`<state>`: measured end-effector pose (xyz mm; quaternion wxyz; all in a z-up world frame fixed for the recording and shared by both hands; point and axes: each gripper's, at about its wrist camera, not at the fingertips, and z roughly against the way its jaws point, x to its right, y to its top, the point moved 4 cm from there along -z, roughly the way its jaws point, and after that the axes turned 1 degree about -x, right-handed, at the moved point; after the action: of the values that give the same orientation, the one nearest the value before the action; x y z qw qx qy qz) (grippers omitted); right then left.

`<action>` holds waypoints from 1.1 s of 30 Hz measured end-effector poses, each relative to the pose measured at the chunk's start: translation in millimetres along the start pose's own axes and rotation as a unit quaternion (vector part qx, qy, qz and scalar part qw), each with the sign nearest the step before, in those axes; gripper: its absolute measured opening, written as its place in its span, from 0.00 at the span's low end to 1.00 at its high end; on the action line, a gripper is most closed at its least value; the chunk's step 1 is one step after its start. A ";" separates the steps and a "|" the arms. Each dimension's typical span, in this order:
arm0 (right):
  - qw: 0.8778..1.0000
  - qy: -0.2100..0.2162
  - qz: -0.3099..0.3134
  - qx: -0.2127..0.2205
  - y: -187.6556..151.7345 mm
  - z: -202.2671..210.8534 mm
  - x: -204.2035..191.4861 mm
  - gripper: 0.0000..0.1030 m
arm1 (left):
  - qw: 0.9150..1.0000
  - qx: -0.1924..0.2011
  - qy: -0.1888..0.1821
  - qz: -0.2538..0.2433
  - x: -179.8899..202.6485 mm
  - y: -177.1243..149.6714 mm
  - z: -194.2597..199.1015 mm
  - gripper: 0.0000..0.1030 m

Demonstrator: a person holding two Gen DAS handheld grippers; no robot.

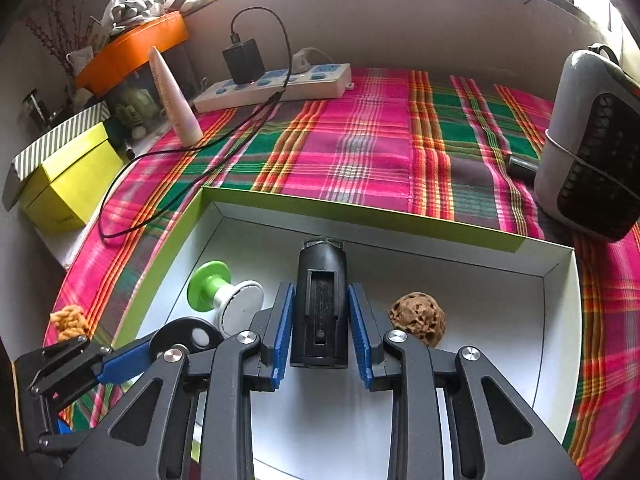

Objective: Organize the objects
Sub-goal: 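Carry the fob with the left gripper and holder with the right into the tray, then open the left gripper to release the fob in the tray while the right lowers the holder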

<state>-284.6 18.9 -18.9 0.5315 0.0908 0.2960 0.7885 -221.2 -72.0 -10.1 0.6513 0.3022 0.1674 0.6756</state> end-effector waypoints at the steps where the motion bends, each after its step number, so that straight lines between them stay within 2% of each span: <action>1: 1.000 0.000 -0.001 0.000 0.2 -0.3 0.0 0.28 | 1.000 0.000 -0.001 0.000 -0.3 0.0 -0.1 0.23; 21: 1.000 0.004 -0.002 0.000 0.3 1.0 -0.3 0.28 | 1.000 0.000 -0.001 0.001 0.5 -0.3 -1.4 0.24; 29: 1.000 0.008 -0.005 0.003 -0.8 5.3 -1.7 0.28 | 1.000 0.000 -0.003 -0.001 1.3 -1.5 0.1 0.31; 33: 1.000 0.007 -0.005 0.009 -0.3 10.6 -3.8 0.29 | 1.000 0.001 0.001 -0.001 0.5 -2.6 1.3 0.32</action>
<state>-277.9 19.5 -9.8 0.5326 0.0885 0.3072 0.7837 -218.3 -71.5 -10.6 0.6516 0.3017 0.1693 0.6751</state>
